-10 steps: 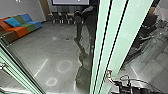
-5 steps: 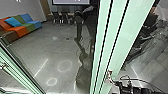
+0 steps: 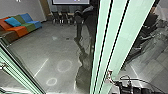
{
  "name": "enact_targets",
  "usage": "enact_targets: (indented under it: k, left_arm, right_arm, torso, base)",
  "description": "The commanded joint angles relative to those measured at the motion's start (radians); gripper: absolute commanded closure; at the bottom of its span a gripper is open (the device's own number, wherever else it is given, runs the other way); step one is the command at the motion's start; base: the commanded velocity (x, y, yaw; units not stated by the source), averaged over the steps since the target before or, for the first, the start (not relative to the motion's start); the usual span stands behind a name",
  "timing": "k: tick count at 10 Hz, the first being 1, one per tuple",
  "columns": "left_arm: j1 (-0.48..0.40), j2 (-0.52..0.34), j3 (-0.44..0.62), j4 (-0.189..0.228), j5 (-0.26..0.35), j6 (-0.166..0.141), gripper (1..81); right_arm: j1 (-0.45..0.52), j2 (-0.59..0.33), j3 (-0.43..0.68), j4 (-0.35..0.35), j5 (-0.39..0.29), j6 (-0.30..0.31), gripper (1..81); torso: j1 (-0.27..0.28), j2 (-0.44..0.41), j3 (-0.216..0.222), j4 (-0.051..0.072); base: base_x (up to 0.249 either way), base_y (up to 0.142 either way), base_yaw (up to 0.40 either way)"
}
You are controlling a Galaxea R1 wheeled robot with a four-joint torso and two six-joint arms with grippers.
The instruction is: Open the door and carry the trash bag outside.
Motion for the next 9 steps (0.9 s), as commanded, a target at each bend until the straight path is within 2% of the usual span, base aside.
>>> enact_targets:
  k: [1, 3, 8, 9]
  left_arm:
    - [-0.009, -0.004, 0.011, 0.003, 0.08, -0.001, 81.1]
    - [-0.008, -0.005, 0.013, 0.001, 0.08, -0.002, 81.1]
    - [-0.008, -0.005, 0.016, 0.001, 0.08, -0.002, 81.1]
    - [-0.008, -0.005, 0.016, 0.001, 0.08, -0.003, 81.1]
  right_arm:
    - [-0.056, 0.021, -0.035, 0.08, -0.347, 0.07, 1.0]
    - [-0.058, 0.016, -0.046, 0.08, -0.32, 0.07, 1.0]
    - [-0.053, 0.006, -0.046, 0.081, -0.32, 0.07, 1.0]
    - [-0.049, -0.003, -0.044, 0.081, -0.318, 0.076, 1.0]
  torso:
    - [0.0, 0.0, 0.0, 0.0]
    - [0.0, 0.0, 0.0, 0.0]
    - [-0.003, -0.001, 0.0, 0.0]
    - [-0.003, 0.0, -0.034, 0.0]
  base:
    - [0.0, 0.0, 0.0]
    - [0.066, 0.0, 0.0]
    - [0.083, 0.0, 0.0]
    - [0.066, 0.0, 0.0]
